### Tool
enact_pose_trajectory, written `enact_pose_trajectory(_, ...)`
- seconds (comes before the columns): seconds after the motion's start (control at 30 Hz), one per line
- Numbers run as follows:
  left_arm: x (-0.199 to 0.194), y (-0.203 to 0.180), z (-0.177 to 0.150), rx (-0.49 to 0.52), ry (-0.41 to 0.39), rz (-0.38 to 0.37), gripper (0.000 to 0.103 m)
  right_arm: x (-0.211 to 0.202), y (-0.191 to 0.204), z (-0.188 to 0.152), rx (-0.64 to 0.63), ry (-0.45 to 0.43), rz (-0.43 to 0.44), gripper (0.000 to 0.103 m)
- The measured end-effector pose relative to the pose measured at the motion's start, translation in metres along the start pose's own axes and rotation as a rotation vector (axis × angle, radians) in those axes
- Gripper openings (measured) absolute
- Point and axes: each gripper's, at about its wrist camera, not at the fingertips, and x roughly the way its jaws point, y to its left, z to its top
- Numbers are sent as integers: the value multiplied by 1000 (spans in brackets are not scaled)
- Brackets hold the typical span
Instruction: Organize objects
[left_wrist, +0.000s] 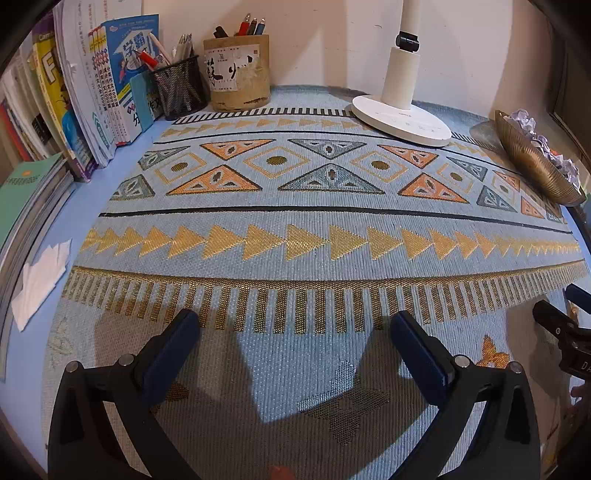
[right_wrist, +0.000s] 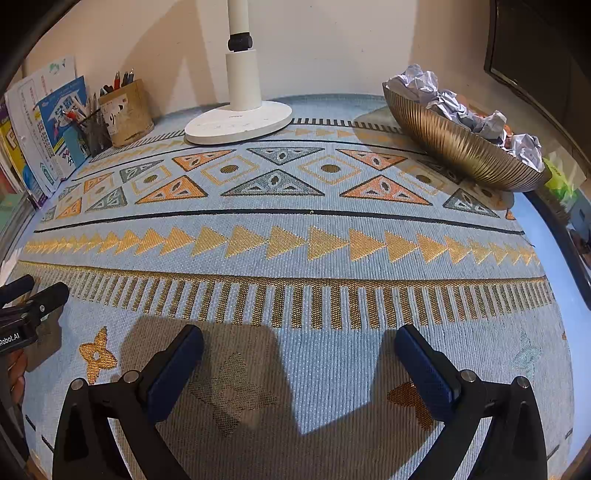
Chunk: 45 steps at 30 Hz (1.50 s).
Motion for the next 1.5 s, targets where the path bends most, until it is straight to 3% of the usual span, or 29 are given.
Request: enact_pose_trajectory(1.5,1,-1,0,1,1,3,103,1,0,0,1,-1,-1,103)
